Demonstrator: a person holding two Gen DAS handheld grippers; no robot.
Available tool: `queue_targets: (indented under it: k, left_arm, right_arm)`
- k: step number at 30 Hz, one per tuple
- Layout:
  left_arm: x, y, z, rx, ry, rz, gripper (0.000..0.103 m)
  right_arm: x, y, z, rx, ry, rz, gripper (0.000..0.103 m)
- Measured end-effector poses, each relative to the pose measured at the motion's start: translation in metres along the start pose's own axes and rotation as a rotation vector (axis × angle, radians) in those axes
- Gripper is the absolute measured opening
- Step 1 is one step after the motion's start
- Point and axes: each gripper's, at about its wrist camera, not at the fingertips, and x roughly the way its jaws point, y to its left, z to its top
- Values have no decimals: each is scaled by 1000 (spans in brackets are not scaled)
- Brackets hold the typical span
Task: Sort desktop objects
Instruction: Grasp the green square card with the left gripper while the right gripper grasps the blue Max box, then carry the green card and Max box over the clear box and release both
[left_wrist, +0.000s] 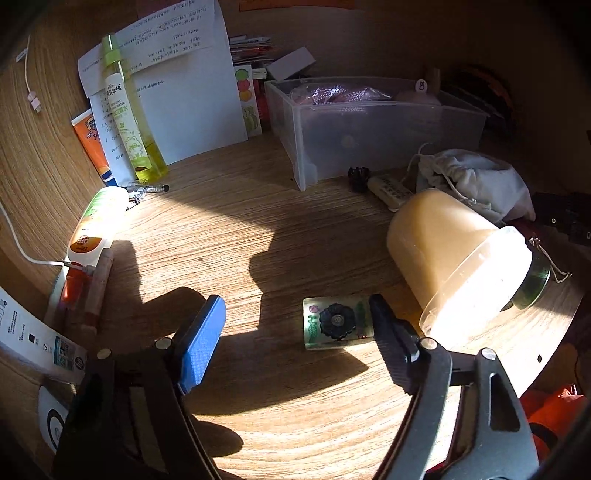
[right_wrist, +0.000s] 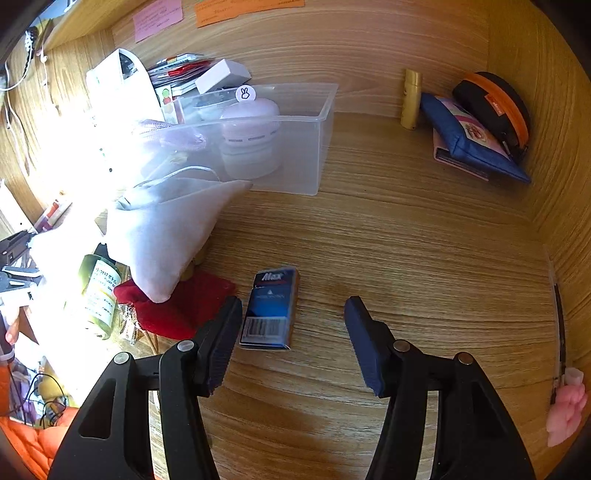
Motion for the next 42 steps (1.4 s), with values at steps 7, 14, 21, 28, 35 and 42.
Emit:
queue_targets:
  k: [7,14,21,28,35,42]
  left_arm:
    - [-4,-2,-1,10,-31,-24,49]
    - [-2,2,2,-24,-43,-26,34]
    - [-6,11,6,-68,-64,10,34]
    - [-19,14,23,-82,-122,28,34]
    - [-26,9,51,-102,-201,35,34]
    - [-31,0,79,-94,-262,6,34]
  right_arm:
    - [4,6,1,-21,-8,-12,45]
    - [4,20,-2,-99,-10,-41,25]
    - [6,12,1,-51,-16,-35,25]
    - [-8,7,13,-25,-73,-28,25]
    - [-18,15,31,-68,-124,-37,25]
    - [-24,23,52,-94,-167,-27,25]
